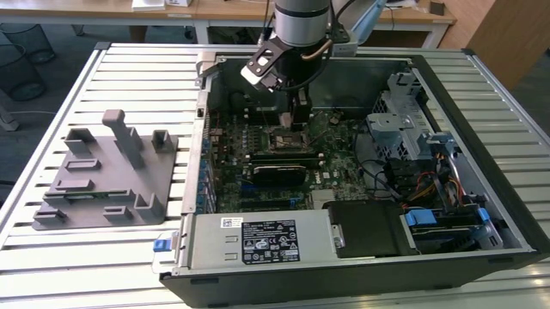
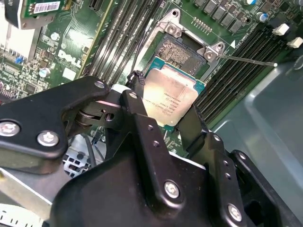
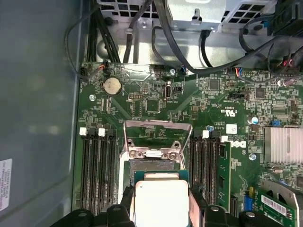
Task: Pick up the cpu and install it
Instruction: 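Place the cpu into insertion slot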
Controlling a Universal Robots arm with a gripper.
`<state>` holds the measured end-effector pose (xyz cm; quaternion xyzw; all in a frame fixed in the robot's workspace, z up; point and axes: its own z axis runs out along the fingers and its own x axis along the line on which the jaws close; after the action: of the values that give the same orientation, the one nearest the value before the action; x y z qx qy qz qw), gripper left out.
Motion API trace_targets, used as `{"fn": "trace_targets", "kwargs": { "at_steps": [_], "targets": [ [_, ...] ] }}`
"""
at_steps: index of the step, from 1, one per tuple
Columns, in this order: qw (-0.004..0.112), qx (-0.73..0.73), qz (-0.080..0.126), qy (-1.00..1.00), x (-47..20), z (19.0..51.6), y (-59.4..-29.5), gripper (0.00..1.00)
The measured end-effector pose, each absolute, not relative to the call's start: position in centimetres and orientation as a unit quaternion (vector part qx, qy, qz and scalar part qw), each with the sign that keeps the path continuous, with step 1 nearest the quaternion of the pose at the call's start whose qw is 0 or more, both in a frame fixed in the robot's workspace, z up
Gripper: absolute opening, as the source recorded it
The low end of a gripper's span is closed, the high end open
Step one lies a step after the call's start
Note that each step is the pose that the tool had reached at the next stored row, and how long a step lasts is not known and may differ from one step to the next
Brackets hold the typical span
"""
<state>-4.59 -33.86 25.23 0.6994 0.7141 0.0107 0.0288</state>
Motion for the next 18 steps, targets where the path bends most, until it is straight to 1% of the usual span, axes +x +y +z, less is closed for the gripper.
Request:
{"fn": "trace_targets", "kwargs": {
  "at_steps": [18],
  "targets": [
    [0.028,0.704,0.011,0.71,-4.8,23.4,-33.6,0.54]
  ]
}}
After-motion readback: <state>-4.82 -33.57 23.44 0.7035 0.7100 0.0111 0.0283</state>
